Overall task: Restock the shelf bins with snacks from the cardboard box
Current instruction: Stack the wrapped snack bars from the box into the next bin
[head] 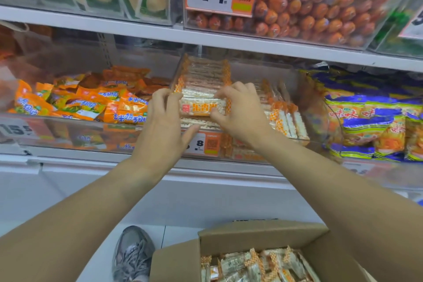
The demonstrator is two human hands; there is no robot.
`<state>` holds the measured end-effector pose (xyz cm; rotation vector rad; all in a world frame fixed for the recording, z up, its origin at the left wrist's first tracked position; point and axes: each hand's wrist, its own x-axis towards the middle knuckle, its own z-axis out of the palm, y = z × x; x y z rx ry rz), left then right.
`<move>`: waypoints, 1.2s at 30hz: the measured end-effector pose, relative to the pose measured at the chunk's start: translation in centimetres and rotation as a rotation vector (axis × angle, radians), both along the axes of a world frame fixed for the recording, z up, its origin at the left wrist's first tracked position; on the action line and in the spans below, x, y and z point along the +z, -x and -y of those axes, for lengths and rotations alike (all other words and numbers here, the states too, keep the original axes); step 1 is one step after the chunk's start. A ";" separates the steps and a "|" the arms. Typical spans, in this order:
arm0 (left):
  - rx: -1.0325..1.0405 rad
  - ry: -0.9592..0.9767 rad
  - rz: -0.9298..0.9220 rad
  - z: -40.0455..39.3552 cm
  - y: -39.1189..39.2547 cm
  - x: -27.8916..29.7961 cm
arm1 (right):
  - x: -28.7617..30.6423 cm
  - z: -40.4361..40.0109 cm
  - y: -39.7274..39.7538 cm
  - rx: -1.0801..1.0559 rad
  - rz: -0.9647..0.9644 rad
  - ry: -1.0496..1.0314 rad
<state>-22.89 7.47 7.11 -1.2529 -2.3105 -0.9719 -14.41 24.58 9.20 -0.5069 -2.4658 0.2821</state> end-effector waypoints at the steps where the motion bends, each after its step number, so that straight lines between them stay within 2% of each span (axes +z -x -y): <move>1: 0.000 0.006 0.002 0.0 0.0 -0.1 | 0.2 0.0 0.0 0.009 0.020 0.002; 5: 0.005 0.012 0.019 -0.2 -0.4 -0.1 | 0.6 -0.3 -0.8 0.032 -0.038 0.032; 10: 0.042 0.032 0.020 -0.6 -0.8 0.1 | -0.3 0.0 -1.1 0.079 0.042 0.020; 19: 0.084 0.078 0.060 -1.5 -1.6 0.2 | -0.6 -0.6 -0.6 0.117 -0.064 0.002; 24: 0.071 0.086 0.060 -1.1 -1.5 0.0 | -0.5 -0.9 -0.3 0.106 -0.020 0.008; 28: 0.044 -0.073 -0.136 -1.3 -2.9 1.8 | 1.3 -0.3 -2.7 0.152 -0.200 0.008; 30: -0.114 -0.164 -0.177 -1.8 -4.8 2.7 | 1.9 0.2 -5.6 0.178 -0.369 -0.018; 31: -0.223 -0.150 -0.170 -2.2 -5.8 2.7 | 1.7 0.5 -7.4 0.184 -0.444 -0.019; 32: -0.334 -0.081 -0.158 -2.6 -7.0 2.2 | 1.0 0.9 -9.4 0.189 -0.492 -0.005; 34: -0.519 0.212 -0.098 -3.5 -9.4 -0.5 | -2.2 1.7 -13.6 0.195 -0.514 0.088; 36: -0.622 0.549 0.033 -4.2 -12.1 -5.2 | -8.1 2.5 -17.8 0.128 -0.414 0.275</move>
